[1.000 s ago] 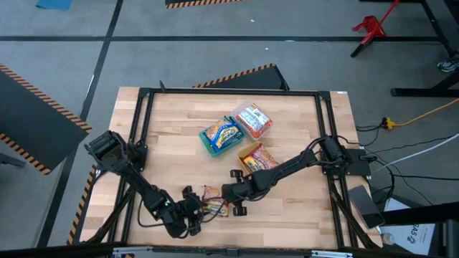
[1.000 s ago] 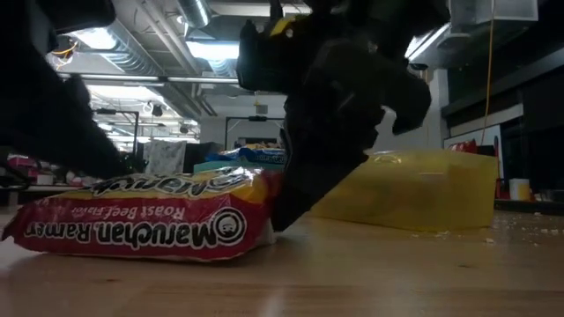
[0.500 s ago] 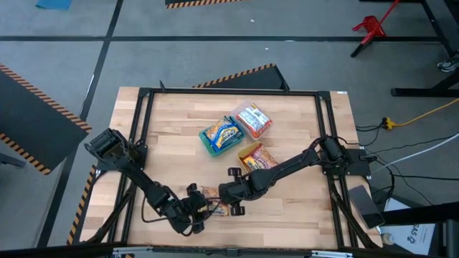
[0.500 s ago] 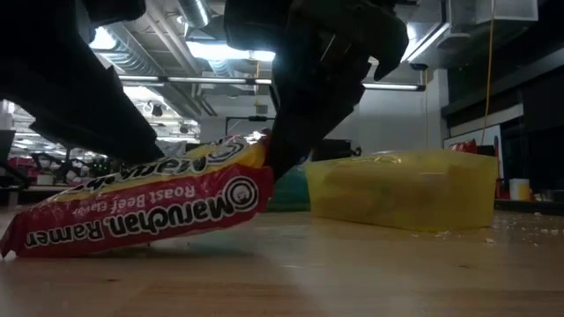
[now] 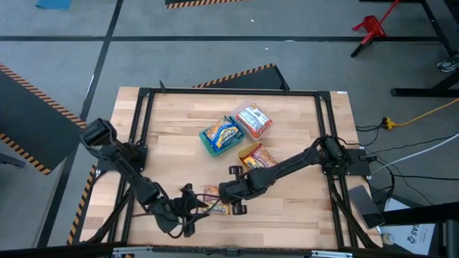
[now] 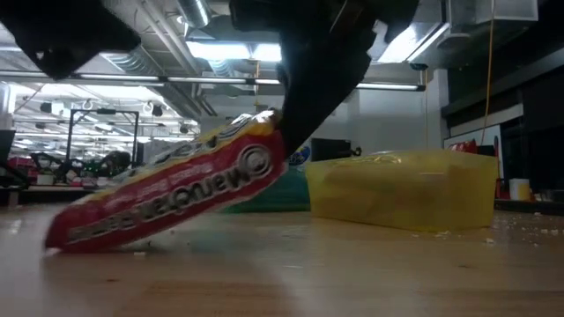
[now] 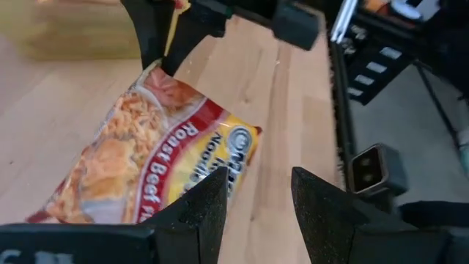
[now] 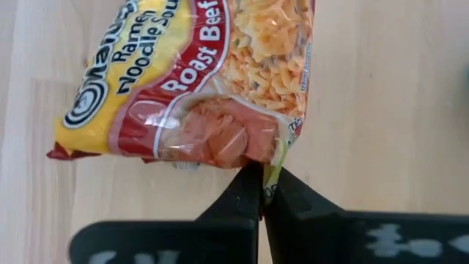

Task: Sort Maruchan noodles
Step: Put the red noodle pack into the yellow bin

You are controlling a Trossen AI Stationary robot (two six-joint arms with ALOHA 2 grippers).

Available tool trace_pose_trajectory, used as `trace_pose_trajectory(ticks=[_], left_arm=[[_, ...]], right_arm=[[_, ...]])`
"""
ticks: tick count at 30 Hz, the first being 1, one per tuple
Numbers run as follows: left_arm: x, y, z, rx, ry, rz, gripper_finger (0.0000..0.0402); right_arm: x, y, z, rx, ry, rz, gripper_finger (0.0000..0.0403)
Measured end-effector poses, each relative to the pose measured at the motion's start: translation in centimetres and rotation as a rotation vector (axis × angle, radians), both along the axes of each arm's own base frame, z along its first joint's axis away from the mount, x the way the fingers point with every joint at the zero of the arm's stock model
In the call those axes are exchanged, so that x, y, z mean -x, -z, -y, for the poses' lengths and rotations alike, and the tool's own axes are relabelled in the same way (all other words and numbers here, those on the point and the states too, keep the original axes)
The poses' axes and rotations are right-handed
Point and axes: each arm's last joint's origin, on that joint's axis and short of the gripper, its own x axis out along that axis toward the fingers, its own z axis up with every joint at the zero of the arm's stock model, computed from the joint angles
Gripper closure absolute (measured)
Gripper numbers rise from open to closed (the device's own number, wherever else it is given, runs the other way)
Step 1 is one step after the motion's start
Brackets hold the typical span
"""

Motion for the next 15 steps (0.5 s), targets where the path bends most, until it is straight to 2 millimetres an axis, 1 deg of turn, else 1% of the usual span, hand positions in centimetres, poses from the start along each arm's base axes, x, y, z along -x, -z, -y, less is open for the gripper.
trace_pose_trajectory(ticks=[5, 11, 15], left_arm=[[0.3, -0.9, 0.0, 0.009, 0.004, 0.024, 0.0255], [0.3, -1.0, -0.1, -0.006, -0.005, 0.032, 0.0255], [0.4, -0.9, -0.2, -0.033, -0.004, 0.028, 0.0255]], right_arm=[[0.4, -1.1, 0.2, 0.028, 0.004, -0.068, 0.0403], [1.3, -2.7, 0.6, 0.071, 0.078, -0.100, 0.0403], [2.1, -4.8, 1.1, 0.048, 0.154, -0.076, 0.0403]])
